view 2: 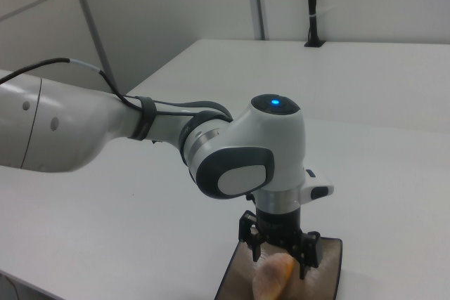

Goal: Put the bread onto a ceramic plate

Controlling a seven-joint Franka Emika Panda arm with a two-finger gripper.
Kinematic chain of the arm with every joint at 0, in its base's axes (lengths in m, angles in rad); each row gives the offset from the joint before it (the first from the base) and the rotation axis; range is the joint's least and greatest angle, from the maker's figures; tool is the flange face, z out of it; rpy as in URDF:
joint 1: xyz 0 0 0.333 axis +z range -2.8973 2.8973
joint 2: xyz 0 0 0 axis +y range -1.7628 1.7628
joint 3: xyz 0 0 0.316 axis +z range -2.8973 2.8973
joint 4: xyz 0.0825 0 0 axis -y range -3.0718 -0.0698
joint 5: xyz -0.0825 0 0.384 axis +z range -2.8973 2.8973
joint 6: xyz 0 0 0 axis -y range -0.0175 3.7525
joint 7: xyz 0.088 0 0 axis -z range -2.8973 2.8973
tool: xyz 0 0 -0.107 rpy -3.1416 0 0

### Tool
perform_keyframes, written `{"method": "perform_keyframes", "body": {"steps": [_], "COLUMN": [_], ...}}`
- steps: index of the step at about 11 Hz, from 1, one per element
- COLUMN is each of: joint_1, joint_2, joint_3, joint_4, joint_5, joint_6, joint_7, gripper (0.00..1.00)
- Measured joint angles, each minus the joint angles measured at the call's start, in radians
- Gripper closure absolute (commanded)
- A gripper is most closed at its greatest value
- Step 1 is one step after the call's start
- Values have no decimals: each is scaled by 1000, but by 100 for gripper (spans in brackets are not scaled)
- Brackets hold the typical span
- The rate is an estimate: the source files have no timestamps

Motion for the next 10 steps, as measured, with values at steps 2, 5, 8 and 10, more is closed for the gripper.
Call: {"method": "perform_keyframes", "body": {"steps": [2,5,8,10], "joint_1": [0,10,45,57], "joint_2": [-4,-47,-126,-139], "joint_3": [0,1,82,222], "joint_4": [3,78,172,208], "joint_5": [0,1,9,11], "joint_6": [0,-141,-284,-291], "joint_7": [0,9,178,401], "gripper": [0,0,0,0]}}
